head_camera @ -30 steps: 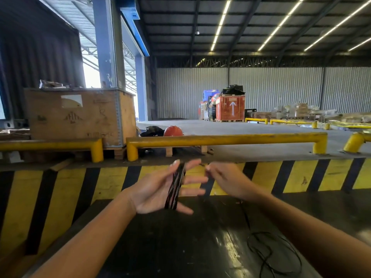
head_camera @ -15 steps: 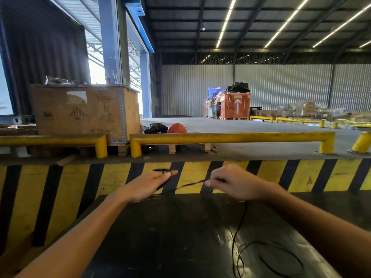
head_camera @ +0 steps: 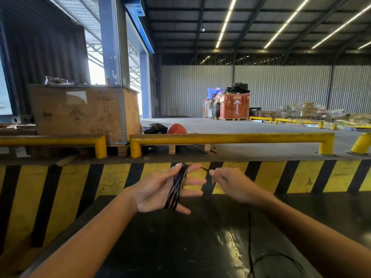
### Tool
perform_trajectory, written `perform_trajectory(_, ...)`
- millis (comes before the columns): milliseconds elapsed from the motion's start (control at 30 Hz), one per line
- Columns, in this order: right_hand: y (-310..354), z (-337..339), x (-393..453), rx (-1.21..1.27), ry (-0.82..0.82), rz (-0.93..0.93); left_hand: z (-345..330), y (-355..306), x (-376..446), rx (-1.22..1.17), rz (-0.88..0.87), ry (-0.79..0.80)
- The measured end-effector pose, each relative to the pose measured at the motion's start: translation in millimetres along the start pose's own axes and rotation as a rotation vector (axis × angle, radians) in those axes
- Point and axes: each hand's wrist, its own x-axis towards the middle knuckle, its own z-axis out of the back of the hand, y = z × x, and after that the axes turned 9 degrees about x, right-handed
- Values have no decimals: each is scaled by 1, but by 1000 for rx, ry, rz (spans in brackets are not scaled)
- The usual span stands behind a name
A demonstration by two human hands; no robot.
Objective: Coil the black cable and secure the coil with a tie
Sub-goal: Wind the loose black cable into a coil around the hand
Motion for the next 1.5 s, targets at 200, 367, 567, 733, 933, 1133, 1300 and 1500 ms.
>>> perform_trajectory(200, 46, -64, -31, -18, 434, 7, -8, -18, 17, -226, -435, -462)
perform_trajectory(367, 69, -33, -22, -158, 434, 175, 16, -16, 1, 383, -293, -813)
perform_trajectory(567, 43, 27, 24, -162, 21, 225, 27, 17, -25, 739, 272, -432)
perform_trajectory(733, 18, -11, 30, -69, -144, 91, 11, 17, -18, 75, 69, 53)
perform_trajectory(933, 44, -92, -25, 27, 473, -61, -13, -15, -5, -265, -446, -329)
perform_trajectory(1133, 56, -58, -14, -161, 537, 109, 8, 3, -14, 693, -145, -702)
perform_trajectory(1300, 40, 7, 27, -185, 289, 242, 24, 28, -29, 872, 228, -525)
perform_trajectory(1500, 23, -1, 35, -40, -35, 143, -10, 22, -26, 140, 134, -33)
